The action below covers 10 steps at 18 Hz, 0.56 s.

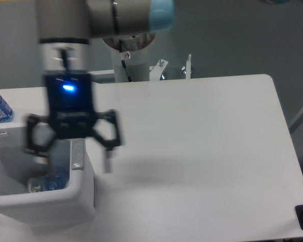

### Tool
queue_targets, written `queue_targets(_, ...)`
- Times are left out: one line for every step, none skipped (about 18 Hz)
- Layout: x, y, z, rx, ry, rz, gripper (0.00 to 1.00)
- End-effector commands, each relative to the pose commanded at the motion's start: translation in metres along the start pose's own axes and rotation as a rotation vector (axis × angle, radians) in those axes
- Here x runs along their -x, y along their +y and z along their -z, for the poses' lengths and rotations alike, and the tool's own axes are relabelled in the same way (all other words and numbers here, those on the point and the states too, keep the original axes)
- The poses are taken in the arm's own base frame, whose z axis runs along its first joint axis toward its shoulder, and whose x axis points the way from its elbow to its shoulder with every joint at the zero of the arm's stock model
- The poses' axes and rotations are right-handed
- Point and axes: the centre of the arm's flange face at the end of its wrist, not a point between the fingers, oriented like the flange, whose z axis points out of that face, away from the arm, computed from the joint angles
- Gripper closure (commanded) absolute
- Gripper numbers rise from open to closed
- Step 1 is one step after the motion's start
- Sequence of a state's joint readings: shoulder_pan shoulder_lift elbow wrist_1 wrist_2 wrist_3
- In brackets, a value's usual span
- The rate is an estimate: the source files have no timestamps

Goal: Place the trash in the trash can
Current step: 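Open the gripper to release the bottle into the bin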

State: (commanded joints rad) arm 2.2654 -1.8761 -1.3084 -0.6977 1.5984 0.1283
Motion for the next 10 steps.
queue_targets(0.017,0.007,-0.006,0.046,-0.012,-0.039,0.0)
queue_targets(0.025,0.012,-0.009,0.09,-0.012,-0.078,0.0)
queue_targets(0.025,0.02,-0.015,0.144,-0.001,-0.124,0.0)
queue_targets(0.029,0.027,-0.019,0.197,0.004,-0.171,0.0)
queue_targets(0.038,0.031,-0.018,0.244,0.003,-0.226,0.0)
queue_targets(0.048,0.035,-0.013,0.282,-0.001,-0.276,0.0)
queue_targets(0.054,0.036,-0.005,0.307,-0.004,-0.313,0.0)
queue_targets(0.058,0.038,-0.004,0.327,-0.011,-0.328,0.0)
queue_targets(0.061,0.04,-0.003,0.339,-0.019,-0.329,0.0)
queue_targets(0.062,0.041,-0.004,0.344,-0.025,-0.328,0.0)
